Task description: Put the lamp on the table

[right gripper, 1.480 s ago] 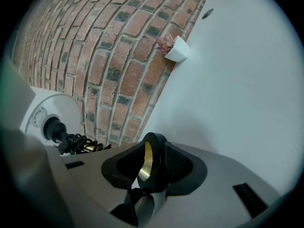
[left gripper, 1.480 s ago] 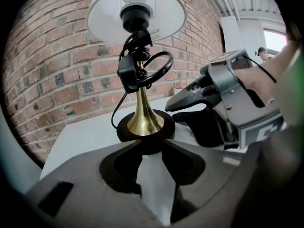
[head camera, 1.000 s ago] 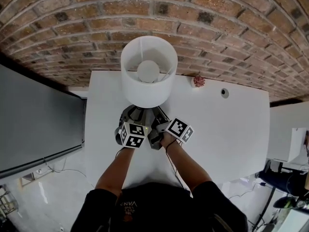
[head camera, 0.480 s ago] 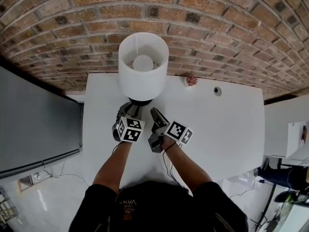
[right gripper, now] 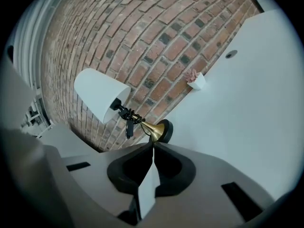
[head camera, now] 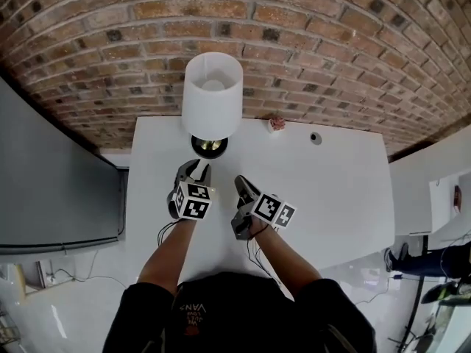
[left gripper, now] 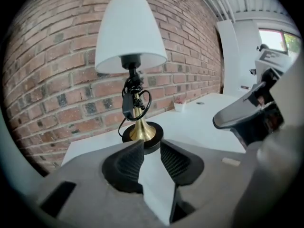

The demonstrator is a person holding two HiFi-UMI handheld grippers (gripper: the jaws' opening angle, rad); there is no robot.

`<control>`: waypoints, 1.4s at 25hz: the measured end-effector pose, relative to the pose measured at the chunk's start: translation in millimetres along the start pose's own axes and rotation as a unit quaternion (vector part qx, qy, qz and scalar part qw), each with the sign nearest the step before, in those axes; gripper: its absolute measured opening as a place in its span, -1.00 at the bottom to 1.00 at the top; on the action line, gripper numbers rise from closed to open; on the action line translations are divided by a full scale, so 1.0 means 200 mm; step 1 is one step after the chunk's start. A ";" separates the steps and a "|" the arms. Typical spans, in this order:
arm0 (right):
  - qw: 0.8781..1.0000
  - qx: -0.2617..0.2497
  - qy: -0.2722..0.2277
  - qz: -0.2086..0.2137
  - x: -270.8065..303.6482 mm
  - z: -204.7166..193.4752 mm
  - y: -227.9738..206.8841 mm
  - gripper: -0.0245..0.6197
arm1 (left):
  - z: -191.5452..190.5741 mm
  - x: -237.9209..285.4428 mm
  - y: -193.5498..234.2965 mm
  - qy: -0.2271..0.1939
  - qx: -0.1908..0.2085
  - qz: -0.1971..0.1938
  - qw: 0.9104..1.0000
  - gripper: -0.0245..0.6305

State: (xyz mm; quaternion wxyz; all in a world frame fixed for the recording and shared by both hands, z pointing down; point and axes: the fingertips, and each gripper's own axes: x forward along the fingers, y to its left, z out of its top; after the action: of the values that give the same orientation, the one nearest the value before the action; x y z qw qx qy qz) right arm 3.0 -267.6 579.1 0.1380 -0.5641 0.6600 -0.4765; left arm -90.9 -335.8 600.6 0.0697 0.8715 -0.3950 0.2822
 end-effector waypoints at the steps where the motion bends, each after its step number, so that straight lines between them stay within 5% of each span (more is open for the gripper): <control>1: 1.000 -0.007 -0.001 0.000 -0.04 -0.01 0.01 -0.90 | 0.00 -0.04 -0.01 -0.005 -0.003 0.000 1.000 -0.58; 8: 0.992 -0.128 0.011 -0.013 -0.26 -0.09 0.06 -0.92 | 0.03 -0.34 -0.14 -0.057 -0.037 -0.008 0.998 -0.84; 20: 0.939 -0.339 0.050 0.037 -0.65 -0.14 0.19 -0.93 | 0.08 -0.78 -0.49 -0.101 -0.075 -0.006 0.992 -0.89; 35: 0.913 -0.392 0.052 0.099 -1.19 -0.12 0.14 -0.93 | -0.04 -1.14 -1.03 -0.098 -0.098 0.049 0.989 -0.89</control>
State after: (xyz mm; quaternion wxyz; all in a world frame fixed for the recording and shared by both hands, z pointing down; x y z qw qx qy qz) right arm 46.5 -49.8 485.0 -0.0824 -0.4790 0.8525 -0.1926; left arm -64.8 -45.4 503.8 0.1018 0.8632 -0.4683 0.1588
